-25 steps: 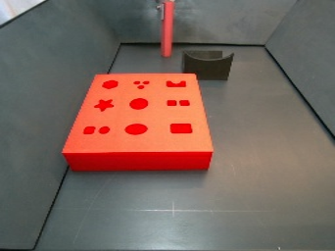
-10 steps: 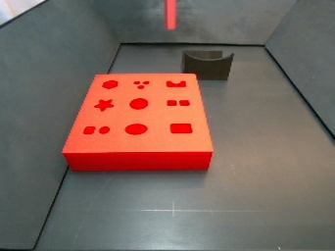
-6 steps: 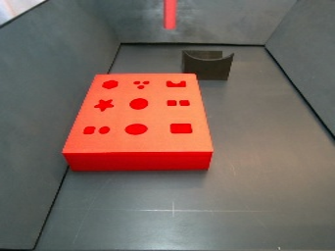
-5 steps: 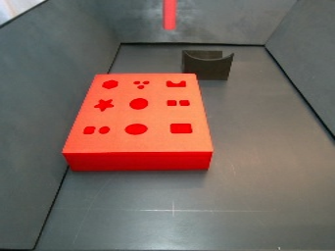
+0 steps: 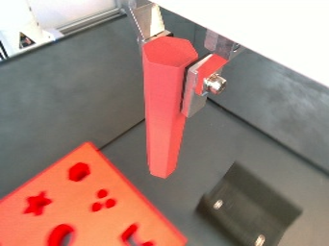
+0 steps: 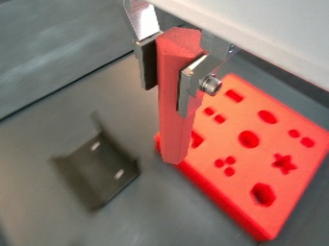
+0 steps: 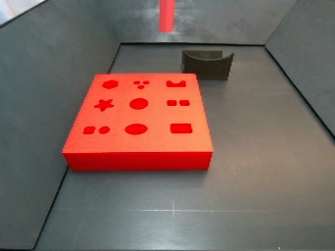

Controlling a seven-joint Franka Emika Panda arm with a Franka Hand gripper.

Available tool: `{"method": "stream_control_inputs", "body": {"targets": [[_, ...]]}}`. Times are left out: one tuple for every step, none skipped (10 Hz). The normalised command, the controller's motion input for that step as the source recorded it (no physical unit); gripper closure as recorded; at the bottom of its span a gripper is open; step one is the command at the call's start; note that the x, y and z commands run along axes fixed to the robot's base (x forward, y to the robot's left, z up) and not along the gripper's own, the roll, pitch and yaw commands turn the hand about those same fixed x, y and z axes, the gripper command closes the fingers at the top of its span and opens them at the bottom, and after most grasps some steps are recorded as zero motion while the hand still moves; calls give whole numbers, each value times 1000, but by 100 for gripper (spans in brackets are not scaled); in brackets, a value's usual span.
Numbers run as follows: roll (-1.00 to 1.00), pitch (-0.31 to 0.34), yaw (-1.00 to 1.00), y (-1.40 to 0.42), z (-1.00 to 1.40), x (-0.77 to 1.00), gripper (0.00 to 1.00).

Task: Pick up the hexagon object. Move up. Move to above the board. Insert the hexagon object.
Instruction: Move to above the board.

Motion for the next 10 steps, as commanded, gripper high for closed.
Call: {"method": "stream_control_inputs", "body": {"targets": [[-21,77,-130,-1000,323,-6,100],[-26,70,-52,-1000,325,-5,100],[-20,58,-30,-1000,331,-1,100],[-26,60,-17,-1000,333,-1,100],[0,56,2,-1000,341,4,100],[-4,62,8,-1000,347,15,100],[0,79,3,-983,343,43,100],[-3,90,1,-807,282,55,100],[9,116,7,-459,163,69,100],[8,116,9,-264,97,73,100]]}}
